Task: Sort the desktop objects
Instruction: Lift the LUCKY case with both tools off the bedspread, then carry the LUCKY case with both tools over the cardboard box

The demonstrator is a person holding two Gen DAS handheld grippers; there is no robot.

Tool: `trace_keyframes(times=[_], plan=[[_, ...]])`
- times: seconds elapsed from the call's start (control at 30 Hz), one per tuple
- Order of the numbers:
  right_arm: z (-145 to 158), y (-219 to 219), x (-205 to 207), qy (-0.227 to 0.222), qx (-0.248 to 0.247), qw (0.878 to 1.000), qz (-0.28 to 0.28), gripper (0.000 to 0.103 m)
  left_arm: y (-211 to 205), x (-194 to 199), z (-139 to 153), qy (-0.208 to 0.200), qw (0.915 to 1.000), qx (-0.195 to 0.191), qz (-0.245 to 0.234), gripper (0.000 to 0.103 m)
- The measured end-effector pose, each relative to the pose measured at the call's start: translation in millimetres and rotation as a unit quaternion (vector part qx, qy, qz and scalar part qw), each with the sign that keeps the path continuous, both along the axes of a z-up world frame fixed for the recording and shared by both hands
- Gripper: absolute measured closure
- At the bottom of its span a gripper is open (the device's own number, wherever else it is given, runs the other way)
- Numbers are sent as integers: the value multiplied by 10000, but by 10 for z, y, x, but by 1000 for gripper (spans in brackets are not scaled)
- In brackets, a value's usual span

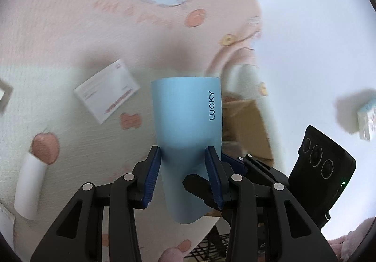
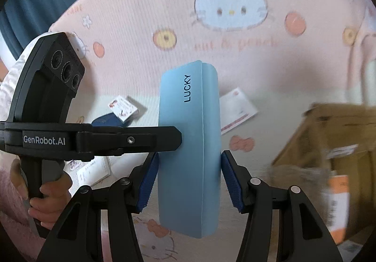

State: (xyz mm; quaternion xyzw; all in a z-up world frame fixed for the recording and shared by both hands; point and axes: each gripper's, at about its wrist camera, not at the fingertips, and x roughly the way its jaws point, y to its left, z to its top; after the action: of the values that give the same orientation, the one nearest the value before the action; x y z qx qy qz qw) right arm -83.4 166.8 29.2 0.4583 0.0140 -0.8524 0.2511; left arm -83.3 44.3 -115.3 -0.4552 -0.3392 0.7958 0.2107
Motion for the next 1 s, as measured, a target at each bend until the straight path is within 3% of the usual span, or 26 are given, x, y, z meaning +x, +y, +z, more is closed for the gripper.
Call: trace_keyframes(times=[0.23, 0.5, 0.77, 1.0], plan=[[409, 369, 169, 446, -25, 9988, -205, 51, 447, 13, 410, 506, 9987, -1, -93, 60], [687, 896, 157, 742, 241, 9951, -603, 51, 1008, -316, 477, 555, 9961, 254, -637, 60], [690, 1621, 119, 317, -101, 9916, -1252, 51, 1604, -548, 458, 432, 9921, 104, -1171, 60], [598, 1931, 201, 91, -200, 9879, -1536, 51, 1893, -594, 325, 59, 9907, 74, -1355, 60]])
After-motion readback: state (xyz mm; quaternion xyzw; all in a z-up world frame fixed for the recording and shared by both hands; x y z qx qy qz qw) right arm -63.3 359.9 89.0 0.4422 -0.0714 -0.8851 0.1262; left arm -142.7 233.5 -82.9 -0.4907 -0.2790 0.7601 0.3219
